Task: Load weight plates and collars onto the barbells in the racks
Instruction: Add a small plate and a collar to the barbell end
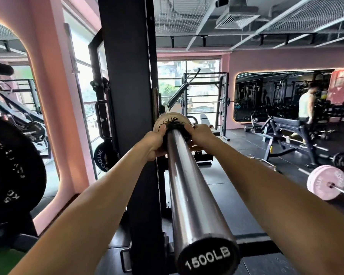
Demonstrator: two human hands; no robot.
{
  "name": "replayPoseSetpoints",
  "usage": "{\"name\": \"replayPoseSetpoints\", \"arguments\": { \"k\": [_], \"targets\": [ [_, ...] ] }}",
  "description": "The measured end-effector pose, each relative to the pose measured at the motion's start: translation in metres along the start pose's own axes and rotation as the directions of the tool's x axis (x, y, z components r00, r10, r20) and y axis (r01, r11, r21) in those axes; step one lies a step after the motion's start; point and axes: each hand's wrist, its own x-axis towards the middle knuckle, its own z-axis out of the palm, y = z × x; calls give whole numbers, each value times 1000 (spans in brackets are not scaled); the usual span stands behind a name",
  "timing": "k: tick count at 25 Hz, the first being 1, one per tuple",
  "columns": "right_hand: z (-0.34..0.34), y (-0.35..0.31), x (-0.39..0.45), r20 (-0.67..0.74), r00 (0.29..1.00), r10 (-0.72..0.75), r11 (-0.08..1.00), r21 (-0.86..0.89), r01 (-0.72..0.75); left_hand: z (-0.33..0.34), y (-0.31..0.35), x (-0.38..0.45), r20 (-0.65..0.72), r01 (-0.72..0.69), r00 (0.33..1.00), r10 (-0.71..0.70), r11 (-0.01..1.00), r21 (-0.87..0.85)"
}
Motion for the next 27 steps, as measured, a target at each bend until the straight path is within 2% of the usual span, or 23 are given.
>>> {"name": "replayPoseSetpoints", "arguments": {
  "k": [4,6,9,11,13,19,24,27],
  "targets": [
    [-2,2,14,3,999,-53,997,-61,53,0,5,5,5,22,1000,-22,1000,12],
    [-2,-7,15,-63,987,-147,967,-219,130,0,7,4,11,30,1000,-29,999,-12],
    [4,-26,12,-95,932,-351,798,-551,245,2,9,4,8,29,1000,-28,999,-43],
    [8,-33,14,-48,915,-401,716,-640,281,1,9,7,16,29,999,-28,998,-52],
    [7,-34,13,26,910,-414,677,-659,327,0,7,10,30,43,999,-41,997,-67],
    [4,-43,16,247,909,-336,690,-593,416,1,3,12,75,84,994,-76,990,-112],
    [4,-51,9,315,925,-212,693,-619,369,1,6,12,53,58,997,-54,995,-80],
    [7,-49,10,330,927,-180,721,-596,353,-2,10,8,93,77,993,-71,995,-67]
  ]
}}
